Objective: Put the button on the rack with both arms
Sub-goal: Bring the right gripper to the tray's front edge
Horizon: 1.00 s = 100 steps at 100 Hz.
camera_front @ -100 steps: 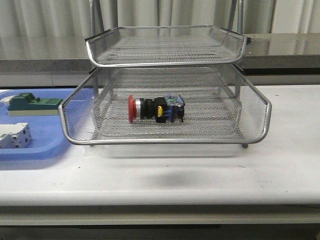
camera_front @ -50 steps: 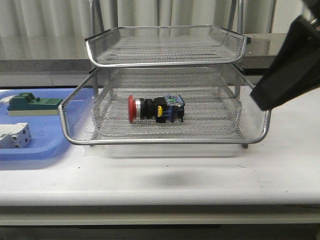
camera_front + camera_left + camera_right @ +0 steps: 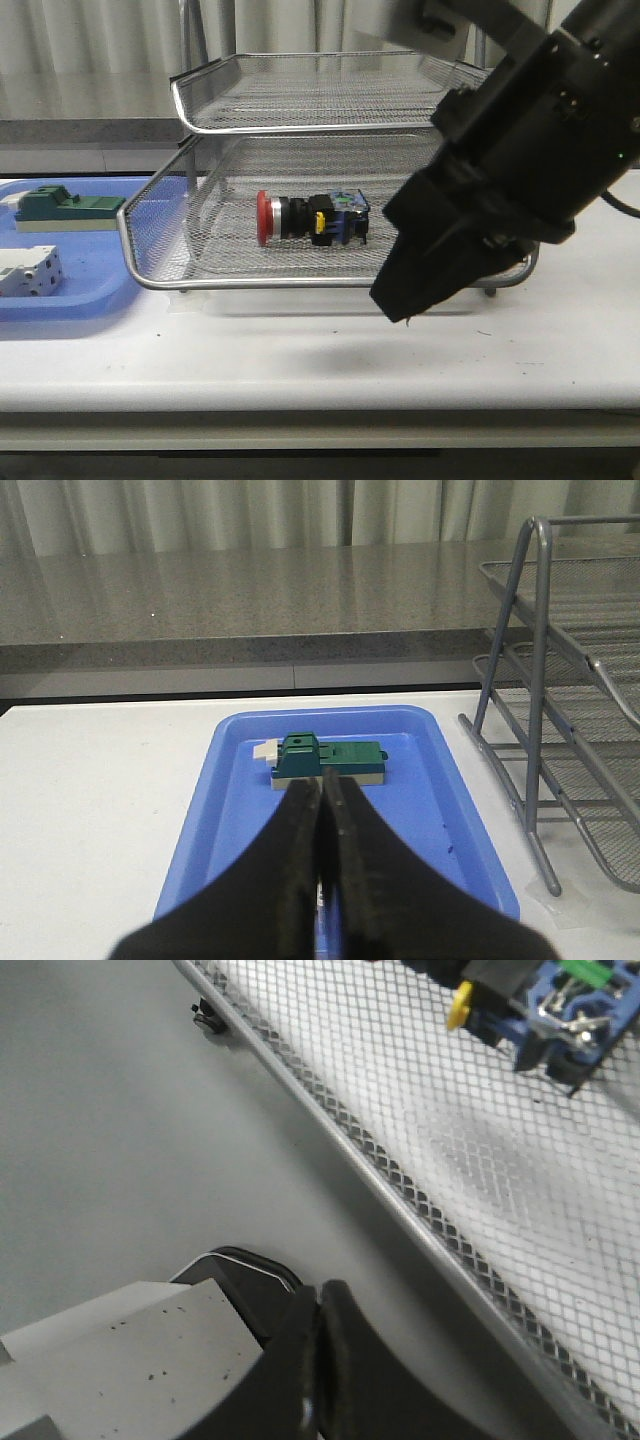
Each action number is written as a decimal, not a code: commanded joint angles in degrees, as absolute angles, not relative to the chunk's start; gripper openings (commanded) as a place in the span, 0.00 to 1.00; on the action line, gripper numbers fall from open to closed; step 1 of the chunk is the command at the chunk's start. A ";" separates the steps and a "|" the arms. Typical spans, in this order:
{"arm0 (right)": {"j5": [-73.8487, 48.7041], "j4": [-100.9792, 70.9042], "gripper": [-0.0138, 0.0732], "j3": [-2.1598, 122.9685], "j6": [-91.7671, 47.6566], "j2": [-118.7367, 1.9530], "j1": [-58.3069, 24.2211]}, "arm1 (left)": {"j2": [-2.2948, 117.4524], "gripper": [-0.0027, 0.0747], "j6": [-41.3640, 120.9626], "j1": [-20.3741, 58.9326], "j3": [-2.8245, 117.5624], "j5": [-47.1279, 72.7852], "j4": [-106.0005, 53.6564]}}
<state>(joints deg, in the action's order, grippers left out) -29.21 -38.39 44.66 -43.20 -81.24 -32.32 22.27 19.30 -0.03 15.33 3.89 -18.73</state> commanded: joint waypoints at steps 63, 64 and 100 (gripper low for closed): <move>-18.53 -25.61 0.09 46.79 -44.26 -84.34 -34.30 | 22.47 0.01 18.70 -0.09 17.04 -0.61 -19.40; -18.41 -25.54 0.09 46.79 -44.26 -84.34 -34.30 | 22.47 0.01 18.70 -0.09 17.04 -0.61 -19.40; -13.08 -21.26 0.09 47.97 -44.26 -84.70 -34.06 | 22.47 0.01 18.70 -0.09 17.04 -0.61 -19.40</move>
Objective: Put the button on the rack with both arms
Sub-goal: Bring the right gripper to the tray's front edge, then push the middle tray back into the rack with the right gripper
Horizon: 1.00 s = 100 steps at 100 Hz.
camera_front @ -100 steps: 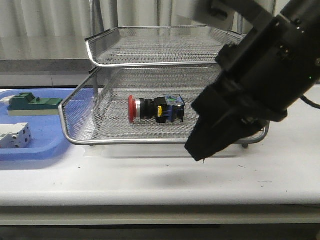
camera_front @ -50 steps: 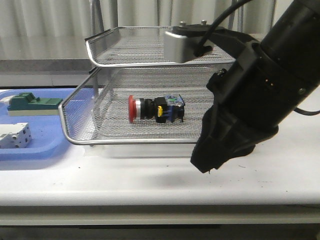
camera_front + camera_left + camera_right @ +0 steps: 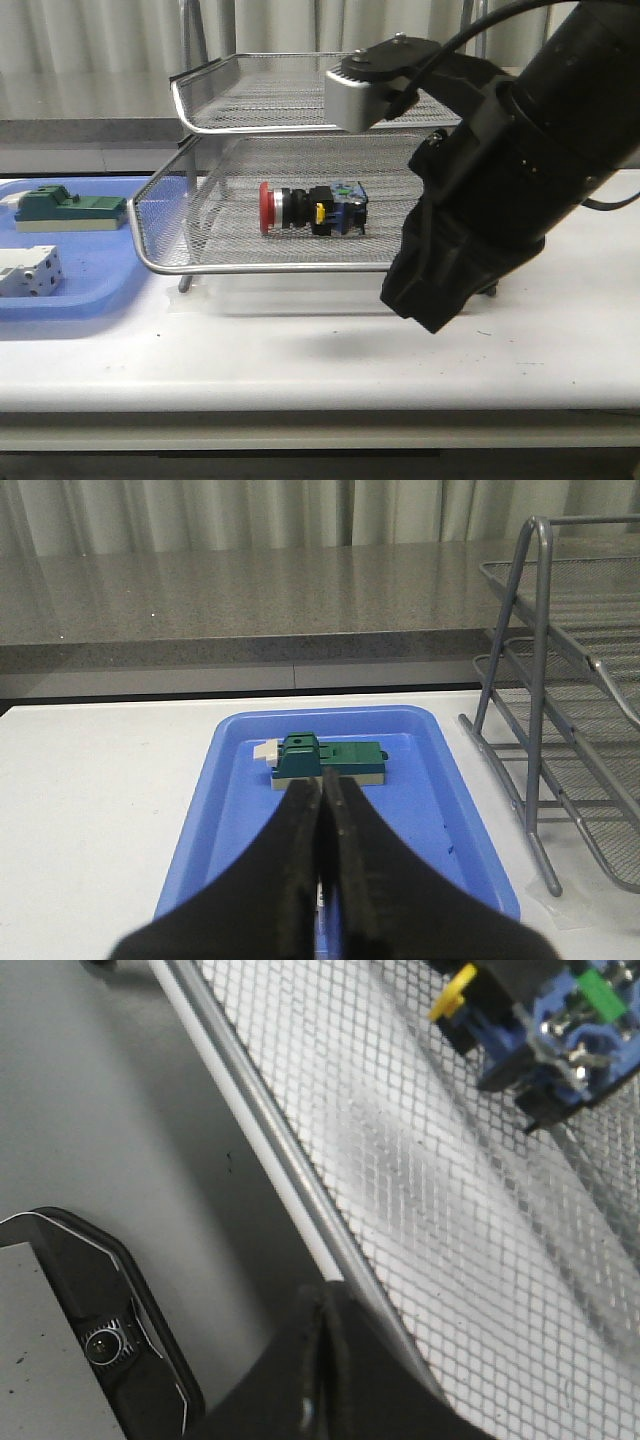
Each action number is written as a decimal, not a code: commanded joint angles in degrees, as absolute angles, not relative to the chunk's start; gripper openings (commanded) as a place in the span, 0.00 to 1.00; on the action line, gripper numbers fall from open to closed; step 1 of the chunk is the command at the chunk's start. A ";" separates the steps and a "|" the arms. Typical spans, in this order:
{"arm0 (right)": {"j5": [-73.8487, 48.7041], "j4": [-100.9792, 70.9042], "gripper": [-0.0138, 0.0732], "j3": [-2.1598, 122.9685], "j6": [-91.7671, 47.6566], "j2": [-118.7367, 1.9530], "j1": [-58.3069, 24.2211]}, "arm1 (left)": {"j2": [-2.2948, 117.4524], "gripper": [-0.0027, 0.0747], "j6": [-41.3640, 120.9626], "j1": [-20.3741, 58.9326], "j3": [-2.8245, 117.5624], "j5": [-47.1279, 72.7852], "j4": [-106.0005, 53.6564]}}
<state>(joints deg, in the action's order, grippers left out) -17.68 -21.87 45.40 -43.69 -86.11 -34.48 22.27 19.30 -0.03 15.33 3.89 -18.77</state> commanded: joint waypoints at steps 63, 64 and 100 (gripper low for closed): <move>-13.10 -19.41 0.09 59.63 -44.26 -92.47 -28.90 | 22.47 0.01 18.70 -0.09 17.04 -0.61 -19.40; -13.10 -19.41 0.09 59.63 -44.26 -92.47 -28.90 | 22.47 0.01 18.70 -0.09 17.04 -0.61 -19.40; -20.66 -20.67 0.09 59.79 -43.98 -91.80 -29.00 | 22.47 0.01 18.70 -0.09 17.04 -0.61 -19.40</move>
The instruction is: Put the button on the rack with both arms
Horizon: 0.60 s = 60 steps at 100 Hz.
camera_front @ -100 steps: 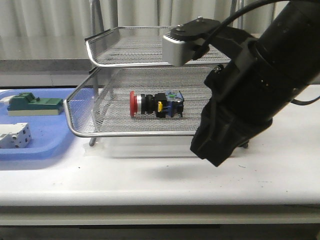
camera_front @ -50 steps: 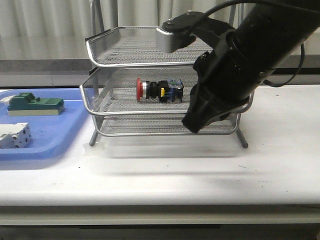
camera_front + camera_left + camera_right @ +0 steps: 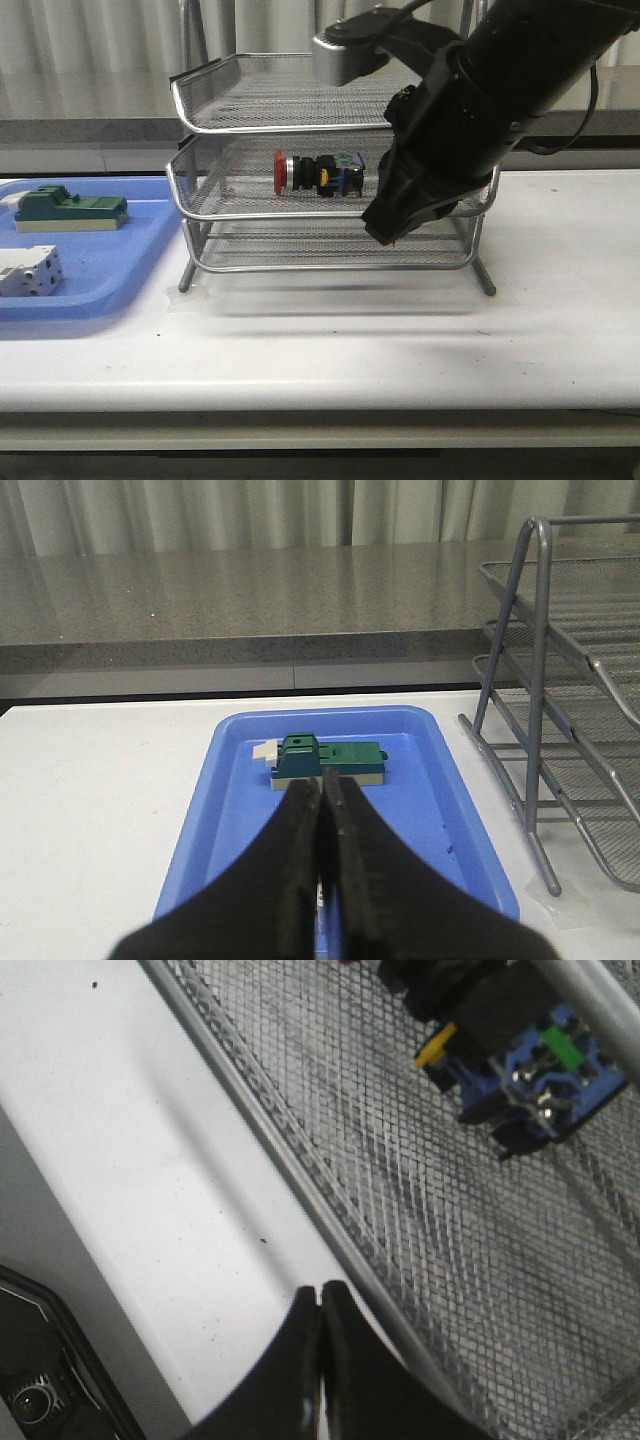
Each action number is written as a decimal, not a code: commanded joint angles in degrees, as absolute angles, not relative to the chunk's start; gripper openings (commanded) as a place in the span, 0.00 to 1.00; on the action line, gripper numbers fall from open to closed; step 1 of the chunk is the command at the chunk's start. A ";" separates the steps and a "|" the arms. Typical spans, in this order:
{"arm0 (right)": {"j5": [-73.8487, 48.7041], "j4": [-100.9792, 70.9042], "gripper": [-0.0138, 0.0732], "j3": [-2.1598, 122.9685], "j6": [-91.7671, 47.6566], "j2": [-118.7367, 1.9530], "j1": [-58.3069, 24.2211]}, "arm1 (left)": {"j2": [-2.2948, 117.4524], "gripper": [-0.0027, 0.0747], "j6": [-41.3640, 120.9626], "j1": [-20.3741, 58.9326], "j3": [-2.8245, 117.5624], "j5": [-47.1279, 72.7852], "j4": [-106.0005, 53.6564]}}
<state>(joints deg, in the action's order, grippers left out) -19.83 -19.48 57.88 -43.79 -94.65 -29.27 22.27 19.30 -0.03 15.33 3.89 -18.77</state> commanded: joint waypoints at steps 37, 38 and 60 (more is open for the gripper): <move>-25.69 -25.29 0.09 59.69 -38.77 -84.64 -28.24 | 22.47 0.01 18.70 -0.09 17.04 -0.61 -19.40; -25.69 -25.24 0.09 59.69 -38.60 -84.31 -28.16 | 22.47 0.01 18.70 -0.09 17.04 -0.61 -19.40; -27.25 -23.32 0.09 59.46 -32.18 -78.42 -21.40 | 22.47 0.01 18.70 -0.09 17.04 -0.61 -19.40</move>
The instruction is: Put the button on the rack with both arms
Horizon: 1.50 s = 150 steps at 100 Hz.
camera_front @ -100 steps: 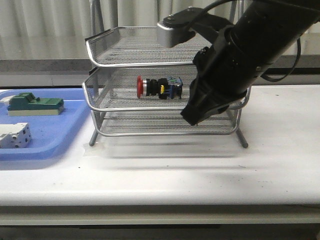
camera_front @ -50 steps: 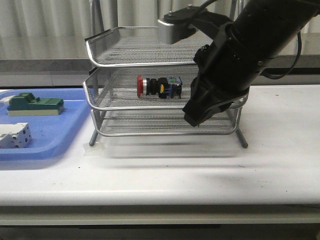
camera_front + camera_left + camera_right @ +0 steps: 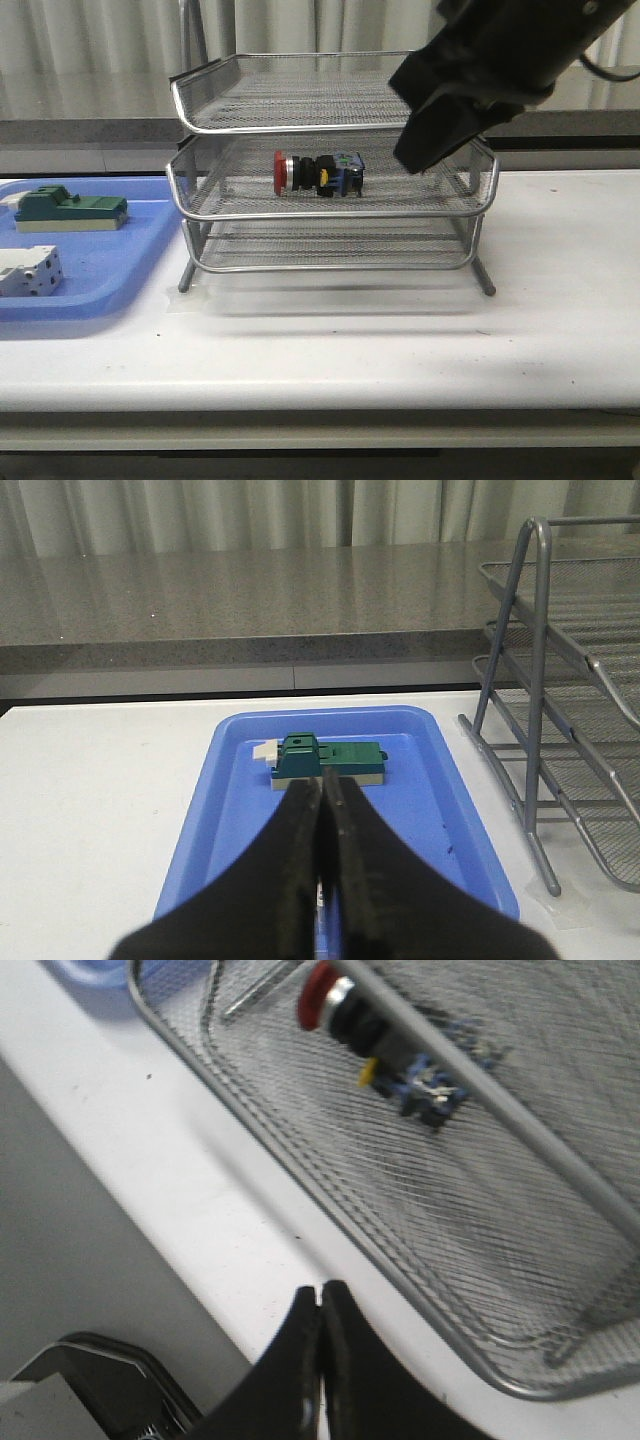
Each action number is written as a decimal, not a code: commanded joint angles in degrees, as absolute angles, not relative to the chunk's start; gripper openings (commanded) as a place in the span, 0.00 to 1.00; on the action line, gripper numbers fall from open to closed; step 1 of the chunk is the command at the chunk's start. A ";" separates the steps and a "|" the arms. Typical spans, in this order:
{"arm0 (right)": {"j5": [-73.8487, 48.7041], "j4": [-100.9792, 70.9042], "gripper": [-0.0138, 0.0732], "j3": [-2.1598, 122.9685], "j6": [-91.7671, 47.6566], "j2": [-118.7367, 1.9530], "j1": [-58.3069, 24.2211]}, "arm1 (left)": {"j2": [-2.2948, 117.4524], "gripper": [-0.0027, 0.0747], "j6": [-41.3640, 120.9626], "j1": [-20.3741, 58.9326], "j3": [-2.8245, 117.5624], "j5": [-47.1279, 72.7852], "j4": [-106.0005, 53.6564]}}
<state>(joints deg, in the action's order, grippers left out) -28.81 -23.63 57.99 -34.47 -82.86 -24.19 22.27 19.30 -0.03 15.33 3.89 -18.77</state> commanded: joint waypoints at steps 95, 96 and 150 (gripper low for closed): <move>-17.74 -22.80 0.09 30.24 -24.88 -35.64 -6.23 | 22.47 0.01 18.70 -0.09 16.78 -0.61 -19.40; -17.68 -22.80 0.09 30.16 -24.88 -35.49 -6.23 | 22.47 0.01 18.70 -0.09 16.78 -0.61 -19.40; -17.82 -22.80 0.09 29.79 -24.88 -33.91 -6.23 | 22.47 0.01 18.70 -0.09 16.78 -0.61 -19.40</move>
